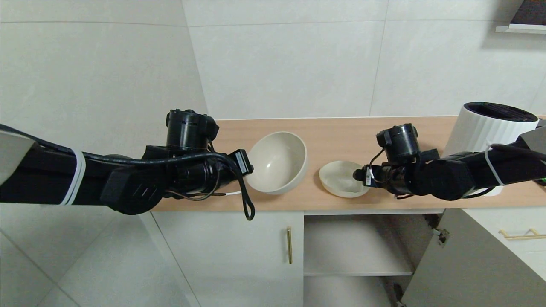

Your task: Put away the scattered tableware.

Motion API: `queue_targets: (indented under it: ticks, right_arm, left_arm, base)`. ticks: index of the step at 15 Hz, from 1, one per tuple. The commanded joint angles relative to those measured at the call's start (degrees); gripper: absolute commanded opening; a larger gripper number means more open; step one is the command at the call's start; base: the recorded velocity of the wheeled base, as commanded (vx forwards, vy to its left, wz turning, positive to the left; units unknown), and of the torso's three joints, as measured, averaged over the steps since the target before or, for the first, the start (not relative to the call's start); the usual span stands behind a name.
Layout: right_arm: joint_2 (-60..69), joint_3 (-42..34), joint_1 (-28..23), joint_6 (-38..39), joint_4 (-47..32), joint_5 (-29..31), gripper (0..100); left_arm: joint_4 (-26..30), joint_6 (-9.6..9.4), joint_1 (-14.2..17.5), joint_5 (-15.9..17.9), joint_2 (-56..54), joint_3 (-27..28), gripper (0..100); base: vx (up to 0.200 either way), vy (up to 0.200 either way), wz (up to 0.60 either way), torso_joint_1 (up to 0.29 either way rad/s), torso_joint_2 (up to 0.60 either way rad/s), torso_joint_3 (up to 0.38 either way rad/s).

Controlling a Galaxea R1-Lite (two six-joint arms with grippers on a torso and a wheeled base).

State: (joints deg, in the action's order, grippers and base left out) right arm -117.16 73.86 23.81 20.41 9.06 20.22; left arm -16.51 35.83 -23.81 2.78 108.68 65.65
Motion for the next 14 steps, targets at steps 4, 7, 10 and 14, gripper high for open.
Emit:
queue_targets:
  ticks: [4,7,10,14]
  right_arm:
    - [-0.52,0.05,0.01,0.07,0.0,-0.27,0]
    - [0.36,-0.03,0.01,0.6,-0.09,-0.45,0]
    - [3.43,-0.65,0.01,1.13,-0.62,-1.24,0]
    - [15.74,-7.33,-0.08,1.39,-3.61,-9.24,0]
  left_arm:
    - [-0.02,0.03,-0.01,-0.05,-0.22,0.01,0]
    - [-0.02,0.03,-0.01,-0.05,-0.75,0.01,0]
    - [-0.19,-0.41,-0.01,-0.05,-4.0,-2.45,0]
    - [-0.28,-4.28,-0.01,0.3,-9.98,-8.43,0]
  base:
    - [0.0,0.0,0.0,0.0,0.0,0.0]
    - [0.0,0.0,0.0,0.0,0.0,0.0]
    - [0.0,0.0,0.0,0.0,0.0,0.0]
    - [0.0,0.0,0.0,0.0,0.0,0.0]
